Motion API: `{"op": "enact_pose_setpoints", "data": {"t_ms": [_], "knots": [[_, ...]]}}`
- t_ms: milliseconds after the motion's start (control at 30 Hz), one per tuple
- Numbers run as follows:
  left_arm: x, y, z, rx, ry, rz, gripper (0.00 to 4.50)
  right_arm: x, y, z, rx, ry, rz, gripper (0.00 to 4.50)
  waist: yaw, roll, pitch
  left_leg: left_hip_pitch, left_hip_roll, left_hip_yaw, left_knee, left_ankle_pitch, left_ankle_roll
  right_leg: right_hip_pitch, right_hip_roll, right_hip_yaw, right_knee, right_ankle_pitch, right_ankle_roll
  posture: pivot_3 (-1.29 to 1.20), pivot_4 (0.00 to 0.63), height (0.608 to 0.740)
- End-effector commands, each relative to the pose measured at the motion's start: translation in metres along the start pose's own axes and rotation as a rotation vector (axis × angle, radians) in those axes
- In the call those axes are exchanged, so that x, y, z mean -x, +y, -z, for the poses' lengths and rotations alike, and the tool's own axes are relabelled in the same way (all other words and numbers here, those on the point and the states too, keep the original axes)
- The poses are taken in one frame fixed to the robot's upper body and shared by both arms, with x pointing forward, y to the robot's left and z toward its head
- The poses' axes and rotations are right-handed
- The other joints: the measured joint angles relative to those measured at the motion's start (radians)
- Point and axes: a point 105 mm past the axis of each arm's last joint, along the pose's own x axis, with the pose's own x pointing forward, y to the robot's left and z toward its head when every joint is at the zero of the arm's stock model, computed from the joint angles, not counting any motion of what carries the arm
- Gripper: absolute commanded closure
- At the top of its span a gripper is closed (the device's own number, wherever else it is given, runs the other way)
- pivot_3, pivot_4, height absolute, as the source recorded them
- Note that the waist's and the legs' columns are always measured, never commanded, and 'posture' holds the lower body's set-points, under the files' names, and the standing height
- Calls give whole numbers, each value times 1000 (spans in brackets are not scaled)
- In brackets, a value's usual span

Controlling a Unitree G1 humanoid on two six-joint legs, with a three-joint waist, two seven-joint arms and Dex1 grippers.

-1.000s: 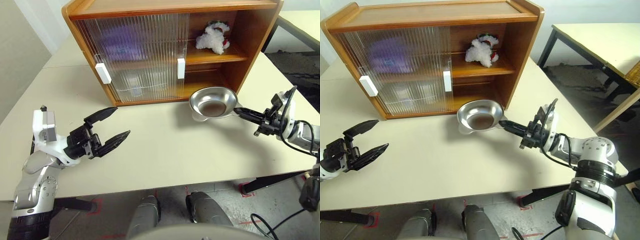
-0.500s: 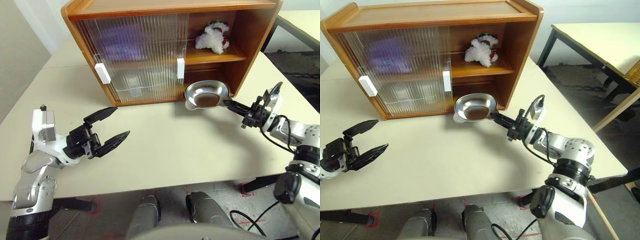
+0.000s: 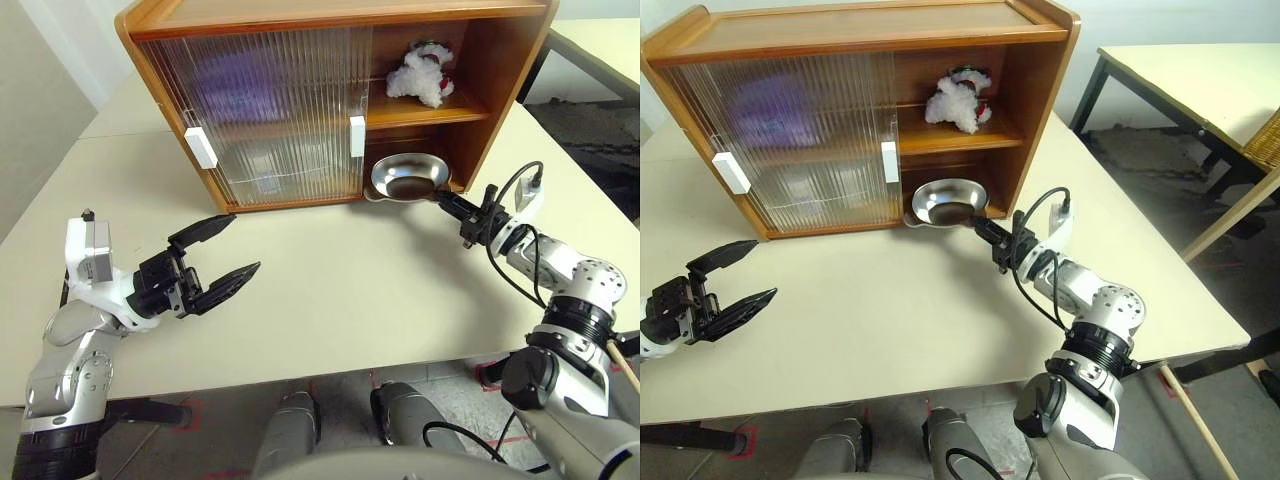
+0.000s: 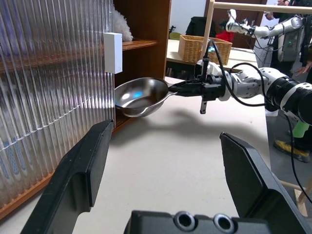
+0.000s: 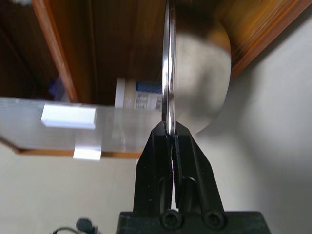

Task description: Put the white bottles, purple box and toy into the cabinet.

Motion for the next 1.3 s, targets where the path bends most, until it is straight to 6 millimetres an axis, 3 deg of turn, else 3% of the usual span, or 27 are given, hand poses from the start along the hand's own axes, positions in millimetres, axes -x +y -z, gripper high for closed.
{"op": "enact_pose_setpoints", "data": {"t_ms": [33,567,867,1267,1300], "knots": [[0,0,1,3,10,-3,0,-9,6,1,24,-30,0,4490,-1,0,0,0,0,0,0,0,0,0,0,0,0,0,0,-133,78,740],[2,0,1,0,21,-8,0,-46,4,-17,52,-164,100,4490,-3,0,0,0,1,0,0,1,1,-1,0,0,0,4,-3,-122,83,740],[4,-1,1,-1,23,-15,0,-57,5,-4,71,-177,110,4490,-5,0,0,-1,1,0,0,1,1,-2,0,0,0,5,-4,-126,82,740],[1,0,1,1,21,-7,0,-64,18,-2,98,-171,78,82,-6,0,0,-1,2,0,0,1,1,-3,0,0,0,6,-5,-129,88,740],[1,-1,1,2,21,-7,0,-64,19,-1,99,-170,74,33,-6,0,0,-1,2,0,0,1,1,-3,0,0,0,6,-6,-128,89,740]]}}
